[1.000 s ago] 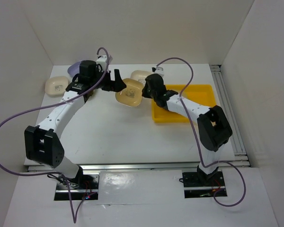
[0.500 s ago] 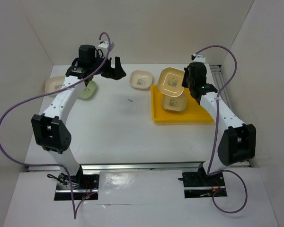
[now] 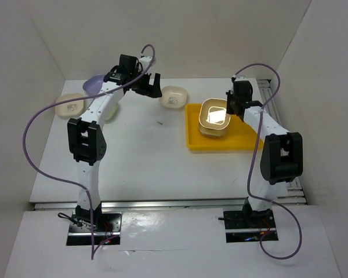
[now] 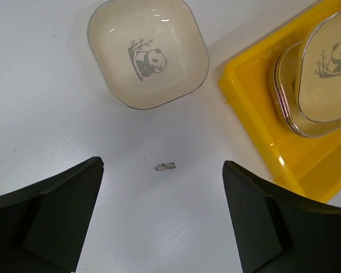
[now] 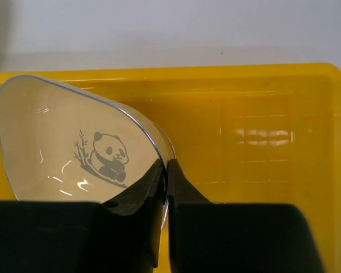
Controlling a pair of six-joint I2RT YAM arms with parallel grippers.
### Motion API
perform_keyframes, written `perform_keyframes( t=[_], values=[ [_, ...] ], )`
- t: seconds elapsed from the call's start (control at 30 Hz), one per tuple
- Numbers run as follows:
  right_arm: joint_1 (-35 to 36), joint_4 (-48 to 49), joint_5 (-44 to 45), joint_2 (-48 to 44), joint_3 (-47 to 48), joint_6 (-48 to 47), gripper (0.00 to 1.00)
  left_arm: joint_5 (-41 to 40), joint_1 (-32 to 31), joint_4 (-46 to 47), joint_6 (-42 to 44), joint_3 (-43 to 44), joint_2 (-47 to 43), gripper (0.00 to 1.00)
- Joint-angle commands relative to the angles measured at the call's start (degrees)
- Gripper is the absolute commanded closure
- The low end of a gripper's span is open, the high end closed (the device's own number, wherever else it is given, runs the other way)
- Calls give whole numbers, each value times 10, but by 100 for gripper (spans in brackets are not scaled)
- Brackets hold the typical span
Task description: Place the plates into the plastic bin on the countertop
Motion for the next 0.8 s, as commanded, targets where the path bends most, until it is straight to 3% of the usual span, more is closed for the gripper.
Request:
perform_keyframes(
  t=[0.0, 0.07, 0.1, 0.13, 0.33, 0.6, 0.77],
  values=[
    [-3, 27, -19, 4, 28, -14, 79, -18, -4, 0, -6, 38, 33, 1],
    [-3, 50, -13, 4, 21, -5, 37, -18, -4, 12, -11, 43, 46, 1],
    [-3, 56, -13, 4, 21, -5, 4, -18, -4, 18, -11, 43, 51, 1],
    [-3, 62, -18, -2, 21, 2, 0, -18, -4, 24, -17, 43, 57, 1],
    [8, 105, -76, -63, 14, 43, 0, -31, -4, 105, -47, 49, 89, 1],
    [83, 179, -102, -169, -117, 65, 0, -70, -19, 150, -62, 140, 188, 1],
    [141, 217, -88, -236, -195, 113, 0, -125, -25, 155, -68, 204, 275, 14]
  ],
)
